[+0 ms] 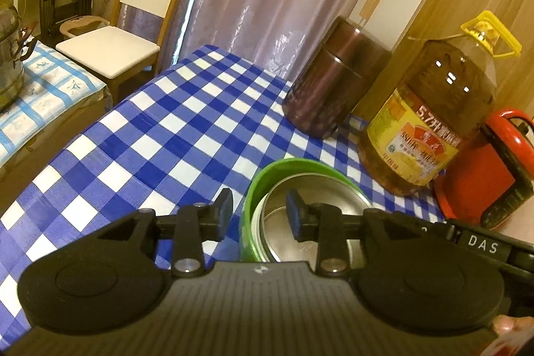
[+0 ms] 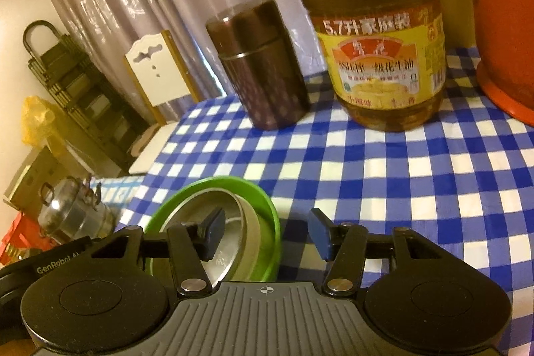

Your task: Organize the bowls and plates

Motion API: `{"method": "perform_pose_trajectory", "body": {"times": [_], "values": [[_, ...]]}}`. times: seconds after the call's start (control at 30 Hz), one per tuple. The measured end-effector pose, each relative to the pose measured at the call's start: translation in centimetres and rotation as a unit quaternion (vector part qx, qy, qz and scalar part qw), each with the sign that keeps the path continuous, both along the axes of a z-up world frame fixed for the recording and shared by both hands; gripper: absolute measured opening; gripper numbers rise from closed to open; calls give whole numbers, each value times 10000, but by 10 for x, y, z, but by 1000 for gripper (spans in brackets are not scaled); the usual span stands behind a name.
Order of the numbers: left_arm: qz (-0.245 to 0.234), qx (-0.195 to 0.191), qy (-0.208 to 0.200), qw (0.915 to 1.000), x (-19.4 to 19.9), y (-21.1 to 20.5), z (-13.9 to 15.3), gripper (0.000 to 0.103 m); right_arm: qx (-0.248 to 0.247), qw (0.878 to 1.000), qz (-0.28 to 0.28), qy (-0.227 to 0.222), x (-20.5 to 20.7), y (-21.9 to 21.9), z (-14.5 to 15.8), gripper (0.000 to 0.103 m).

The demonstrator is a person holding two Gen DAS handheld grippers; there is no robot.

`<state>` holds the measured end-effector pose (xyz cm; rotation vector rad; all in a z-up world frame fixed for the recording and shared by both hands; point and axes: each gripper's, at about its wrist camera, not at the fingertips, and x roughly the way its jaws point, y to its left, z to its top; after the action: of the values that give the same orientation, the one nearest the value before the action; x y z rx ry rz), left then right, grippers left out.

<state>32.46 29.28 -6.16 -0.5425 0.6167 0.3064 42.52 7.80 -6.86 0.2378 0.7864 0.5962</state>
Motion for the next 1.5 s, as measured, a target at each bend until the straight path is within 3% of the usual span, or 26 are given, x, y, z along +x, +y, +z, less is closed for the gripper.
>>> {"method": "perform_pose_trajectory", "body": {"times": [0.37,0.43,0.5,0.7,0.87,0.93,1.5], "values": [[-25,-258,137,9996,4,6,-16,31,149,9994,63,299,7,-3,-24,55],[-32,-263,139,9996,4,5,-18,31,294,9989,80,366,9,-5,-26,47],[-38,-259,136,9996,5,5,-19,31,469,9979,159,421,9,-4,-27,34],[-17,-378,102,9992,7,10,-23,31,658,9960,95,602,13,-6,-32,28],[-74,-380,148,9991,9,8,-26,30,688,9952,56,688,16,-6,-34,27],[-108,-499,79,9987,9,9,-28,23,680,9952,58,695,16,-5,-34,27],[-50,-559,81,9984,13,11,-26,23,825,9950,79,550,25,1,-36,30]]}}
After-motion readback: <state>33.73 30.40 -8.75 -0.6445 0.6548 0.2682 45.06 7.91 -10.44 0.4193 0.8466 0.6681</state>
